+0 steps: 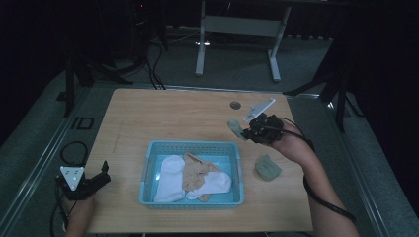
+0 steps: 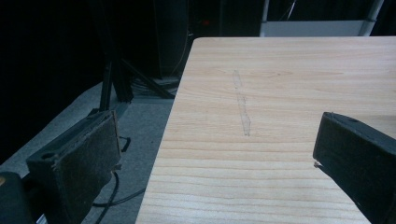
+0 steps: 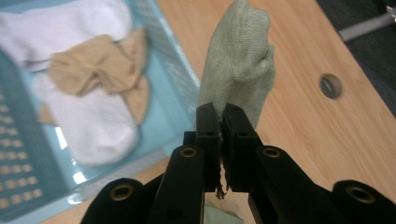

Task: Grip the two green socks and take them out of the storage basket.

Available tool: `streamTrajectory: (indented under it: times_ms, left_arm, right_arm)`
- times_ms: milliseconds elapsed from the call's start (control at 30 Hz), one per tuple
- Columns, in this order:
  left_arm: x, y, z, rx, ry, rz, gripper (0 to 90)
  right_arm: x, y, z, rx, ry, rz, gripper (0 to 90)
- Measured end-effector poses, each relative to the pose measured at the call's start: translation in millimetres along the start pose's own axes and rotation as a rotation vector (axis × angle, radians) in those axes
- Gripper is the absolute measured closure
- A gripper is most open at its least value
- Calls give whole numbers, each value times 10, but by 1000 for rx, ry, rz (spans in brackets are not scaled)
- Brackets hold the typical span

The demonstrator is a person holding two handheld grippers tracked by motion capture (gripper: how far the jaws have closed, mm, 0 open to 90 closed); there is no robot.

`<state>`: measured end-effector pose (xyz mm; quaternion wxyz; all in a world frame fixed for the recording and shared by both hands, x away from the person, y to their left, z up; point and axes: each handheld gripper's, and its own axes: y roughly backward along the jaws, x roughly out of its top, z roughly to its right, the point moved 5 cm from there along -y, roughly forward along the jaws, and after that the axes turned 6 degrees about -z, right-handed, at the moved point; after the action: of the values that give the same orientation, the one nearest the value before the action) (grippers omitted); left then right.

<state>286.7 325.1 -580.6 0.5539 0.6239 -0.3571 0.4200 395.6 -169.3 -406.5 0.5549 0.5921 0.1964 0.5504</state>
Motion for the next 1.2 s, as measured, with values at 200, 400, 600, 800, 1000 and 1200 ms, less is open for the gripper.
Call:
streamTrajectory:
  times_ms: [200,400,600,800,1000,1200]
  left_arm:
    - [0,-1,2,2,-1,0,4]
    - [0,-1,0,1,1,0,4]
    - [0,0,0,0,1,0,3]
    - [0,-4,-1,2,1,-1,4]
    - [0,0,0,2,0,0,4]
    - [0,-1,0,2,1,0,4]
  right_arm:
    - [-254,-191,218,-34,-94,-30,861]
    - [-459,-434,332,-35,-156,-78,860]
    - [-692,-821,383,-37,-223,-139,859]
    - [-824,-1086,317,11,-250,-183,849]
    - [-839,-1113,254,60,-263,-174,667]
    - [-847,-938,242,46,-280,-93,512]
